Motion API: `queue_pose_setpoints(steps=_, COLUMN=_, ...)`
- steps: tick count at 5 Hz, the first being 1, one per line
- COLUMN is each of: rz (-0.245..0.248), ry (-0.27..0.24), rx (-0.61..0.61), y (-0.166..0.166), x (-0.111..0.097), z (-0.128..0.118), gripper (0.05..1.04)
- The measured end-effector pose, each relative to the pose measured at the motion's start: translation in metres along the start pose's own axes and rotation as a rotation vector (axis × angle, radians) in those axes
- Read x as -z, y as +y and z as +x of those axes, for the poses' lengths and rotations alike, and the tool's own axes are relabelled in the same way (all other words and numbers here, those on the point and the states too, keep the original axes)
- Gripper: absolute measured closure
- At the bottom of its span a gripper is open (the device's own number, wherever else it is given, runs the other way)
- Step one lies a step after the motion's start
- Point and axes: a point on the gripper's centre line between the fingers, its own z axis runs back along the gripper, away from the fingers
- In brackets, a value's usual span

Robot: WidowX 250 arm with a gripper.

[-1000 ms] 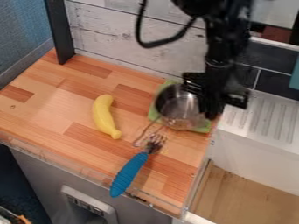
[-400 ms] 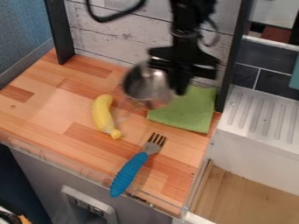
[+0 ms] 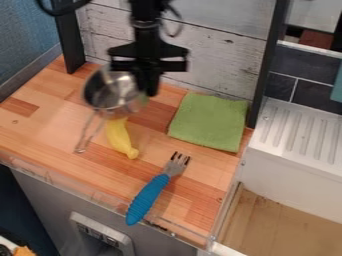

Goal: Moved the silver tin to the left side of the table.

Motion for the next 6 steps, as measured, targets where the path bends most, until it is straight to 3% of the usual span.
queue_pose_setpoints(steps=1, rz=0.029, ry=-0.010, rx=-0.122, y=0.043, x=0.005, z=0.010, gripper=1.001)
queue_pose_setpoints(steps=3, rz=0.127, ry=0.099, rx=-0.273, y=0.092, x=0.042, z=0.010, gripper=1.001)
queue_pose_setpoints(steps=4, rz=0.184, ry=0.114, rx=-0.332, y=0.108, x=0.053, z=0.007, gripper=1.001)
queue_pose_setpoints(steps=6, rz=0.244, ry=0.130, rx=-0.406, y=0.122, x=0.066, z=0.005, gripper=0.971)
